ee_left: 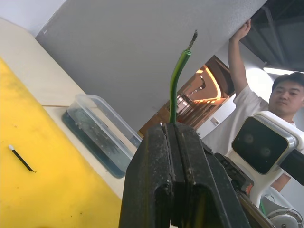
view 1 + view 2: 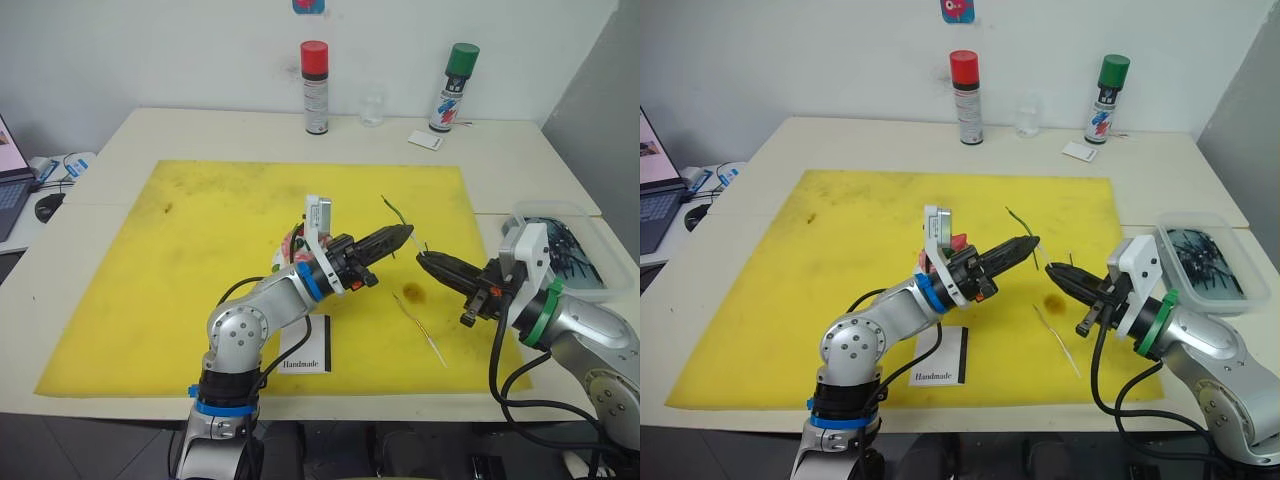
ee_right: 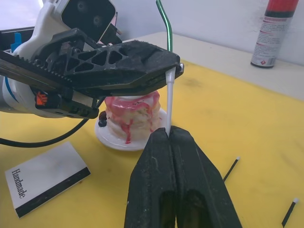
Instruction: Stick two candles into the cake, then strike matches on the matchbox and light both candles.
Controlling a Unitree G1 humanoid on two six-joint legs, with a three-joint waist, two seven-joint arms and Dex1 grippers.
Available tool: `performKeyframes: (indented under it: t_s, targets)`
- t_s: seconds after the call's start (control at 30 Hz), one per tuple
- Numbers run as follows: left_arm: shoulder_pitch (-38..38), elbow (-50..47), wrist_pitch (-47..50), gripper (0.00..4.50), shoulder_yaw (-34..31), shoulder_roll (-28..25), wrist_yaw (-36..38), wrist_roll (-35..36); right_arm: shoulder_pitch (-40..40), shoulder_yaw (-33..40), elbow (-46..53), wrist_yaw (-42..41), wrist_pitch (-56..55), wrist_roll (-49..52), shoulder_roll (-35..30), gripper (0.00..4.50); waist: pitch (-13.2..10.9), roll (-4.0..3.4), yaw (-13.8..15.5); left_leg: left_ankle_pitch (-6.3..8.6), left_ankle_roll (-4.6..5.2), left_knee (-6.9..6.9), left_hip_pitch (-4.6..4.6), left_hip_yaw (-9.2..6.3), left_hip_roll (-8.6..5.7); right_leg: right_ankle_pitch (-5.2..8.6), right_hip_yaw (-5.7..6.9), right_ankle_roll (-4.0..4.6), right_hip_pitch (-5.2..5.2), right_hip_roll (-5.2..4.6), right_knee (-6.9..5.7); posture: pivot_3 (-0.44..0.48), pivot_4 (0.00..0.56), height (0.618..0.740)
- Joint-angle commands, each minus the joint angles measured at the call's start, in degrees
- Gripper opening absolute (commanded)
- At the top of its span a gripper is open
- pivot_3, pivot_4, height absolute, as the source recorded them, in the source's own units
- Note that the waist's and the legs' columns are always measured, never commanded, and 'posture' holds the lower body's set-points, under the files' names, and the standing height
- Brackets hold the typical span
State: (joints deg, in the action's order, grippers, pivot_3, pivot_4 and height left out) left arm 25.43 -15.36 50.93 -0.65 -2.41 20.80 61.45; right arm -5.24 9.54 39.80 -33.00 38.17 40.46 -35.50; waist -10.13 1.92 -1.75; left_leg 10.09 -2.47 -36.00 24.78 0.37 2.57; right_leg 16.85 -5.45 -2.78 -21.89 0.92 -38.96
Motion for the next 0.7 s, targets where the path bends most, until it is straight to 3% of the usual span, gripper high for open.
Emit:
performKeyframes:
  t_s: [0.03,0.13,0.33,0.37,0.47,0.53,0.6,0.7]
  targets:
    - [2.0,-2.2,-0.6,0.04,0.1,-0.2,0.3,0.3,-1.7,-0.6,2.5,0.7,0.5,1.7,-0.1,0.00,0.0,0.00,0.0,0.00,0.00,0.00,0.00,0.00,0.00,0.00,0.00,0.00,-0.01,0.00,0.00,0.000,0.150,0.740]
    - [3.0,-6.8,0.2,0.04,-1.3,-4.3,-0.4,0.9,-3.9,-1.8,1.5,0.5,1.8,2.7,0.0,0.00,0.0,0.02,-0.1,0.00,0.00,0.01,0.05,0.02,0.01,0.00,-0.02,0.01,-0.09,0.00,0.00,0.000,0.150,0.740]
    - [5.0,-14.6,3.3,0.00,-9.4,-17.1,-4.6,8.2,-8.9,-6.2,-1.6,-0.8,3.1,1.4,-0.1,1.99,0.0,0.03,-0.3,0.00,0.00,0.20,0.07,0.02,0.07,0.08,0.00,0.14,-0.20,0.02,-0.02,0.000,0.150,0.740]
    - [5.7,-15.1,4.0,0.00,-12.2,-21.9,-4.6,8.5,-11.2,-8.8,-2.9,-1.6,3.0,-0.3,-0.3,2.28,0.0,0.05,-0.4,0.00,0.00,0.21,0.07,0.03,0.07,0.10,0.00,0.15,-0.21,0.02,-0.02,0.000,0.150,0.740]
    - [4.9,-15.4,4.8,0.00,-16.7,-34.2,-1.4,5.7,-17.2,-14.5,-6.7,-2.3,2.8,-4.2,0.8,2.28,-0.1,0.10,-1.0,0.00,0.00,0.27,0.09,0.05,0.12,0.11,-0.05,0.17,-0.36,0.05,-0.06,0.000,0.150,0.740]
    - [1.0,-14.3,3.1,0.00,-18.2,-39.5,1.3,1.9,-21.1,-17.4,-9.1,-2.4,2.4,-6.0,2.7,2.28,-0.1,0.10,-1.3,0.00,-0.01,0.32,0.08,0.05,0.11,0.13,-0.04,0.21,-0.37,0.04,-0.03,0.000,0.150,0.740]
    - [-2.5,-13.4,1.0,0.00,-18.7,-42.1,3.8,-1.3,-23.7,-19.2,-11.0,-2.4,2.1,-7.5,4.3,2.28,-0.1,0.09,-1.4,0.00,-0.01,0.42,0.05,0.07,0.09,0.16,-0.08,0.26,-0.38,-0.01,0.00,0.000,0.150,0.740]
    - [-6.2,-11.3,-1.2,0.00,-19.1,-41.1,5.6,-3.0,-26.0,-21.5,-13.1,-3.6,1.3,-9.7,5.7,2.28,-0.2,0.16,-0.7,0.00,-0.01,0.52,0.10,0.08,0.11,0.23,0.04,0.31,-0.41,-0.09,0.03,0.000,0.150,0.740]
